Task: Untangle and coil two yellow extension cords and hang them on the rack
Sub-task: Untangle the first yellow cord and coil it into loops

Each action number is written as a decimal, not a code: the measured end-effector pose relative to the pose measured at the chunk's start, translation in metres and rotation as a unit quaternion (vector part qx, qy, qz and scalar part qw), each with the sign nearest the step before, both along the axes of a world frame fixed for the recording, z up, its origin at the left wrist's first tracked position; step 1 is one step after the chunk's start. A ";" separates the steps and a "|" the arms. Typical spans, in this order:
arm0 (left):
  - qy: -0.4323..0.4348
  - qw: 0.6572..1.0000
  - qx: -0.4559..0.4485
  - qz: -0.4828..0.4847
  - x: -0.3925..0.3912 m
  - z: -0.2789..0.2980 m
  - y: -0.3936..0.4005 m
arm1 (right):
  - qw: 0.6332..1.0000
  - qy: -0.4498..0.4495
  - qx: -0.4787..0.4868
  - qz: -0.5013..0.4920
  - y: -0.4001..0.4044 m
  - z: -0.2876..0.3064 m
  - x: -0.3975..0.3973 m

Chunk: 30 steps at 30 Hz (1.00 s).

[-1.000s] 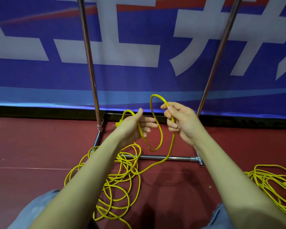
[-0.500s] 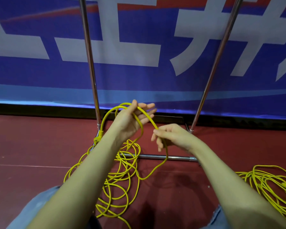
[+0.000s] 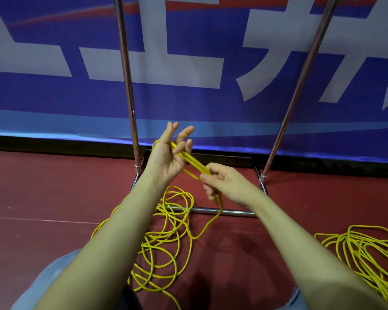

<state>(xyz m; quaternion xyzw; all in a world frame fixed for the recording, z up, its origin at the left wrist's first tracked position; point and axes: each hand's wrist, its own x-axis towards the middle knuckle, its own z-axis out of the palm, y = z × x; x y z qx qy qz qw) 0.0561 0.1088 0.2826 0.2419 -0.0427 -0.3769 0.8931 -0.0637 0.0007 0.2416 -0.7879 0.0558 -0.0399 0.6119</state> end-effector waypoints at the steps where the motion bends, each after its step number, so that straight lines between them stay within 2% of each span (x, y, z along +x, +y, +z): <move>1: 0.003 1.000 0.004 -0.005 0.002 0.000 0.002 | 1.000 0.005 0.025 -0.004 0.000 0.000 0.000; 5: 0.007 1.000 -0.006 -0.003 0.003 0.000 0.003 | 0.997 0.020 0.072 -0.024 -0.009 0.003 -0.004; 9: -0.040 0.999 -0.006 0.021 0.002 -0.002 -0.001 | 0.994 0.027 0.097 -0.040 -0.017 0.003 -0.007; 14: -0.036 0.998 0.009 -0.052 0.004 -0.003 0.003 | 0.997 0.034 -0.027 -0.056 -0.022 0.003 -0.011; 17: -0.032 0.997 0.023 -0.065 -0.001 -0.002 -0.001 | 0.994 0.038 -0.026 -0.098 -0.032 0.002 -0.016; 19: -0.025 0.996 0.021 -0.077 -0.002 -0.002 -0.002 | 0.994 0.047 -0.038 -0.088 -0.034 -0.001 -0.020; 22: -0.022 0.997 0.020 -0.068 0.001 -0.002 -0.002 | 0.997 0.044 0.006 -0.065 -0.035 -0.008 -0.022; 27: -0.043 0.995 0.041 -0.079 -0.002 -0.003 -0.004 | 0.988 0.005 -0.041 -0.146 -0.038 -0.008 -0.024; 30: -0.037 0.997 0.040 -0.057 0.001 -0.006 -0.002 | 0.993 0.015 -0.038 -0.112 -0.030 0.001 -0.023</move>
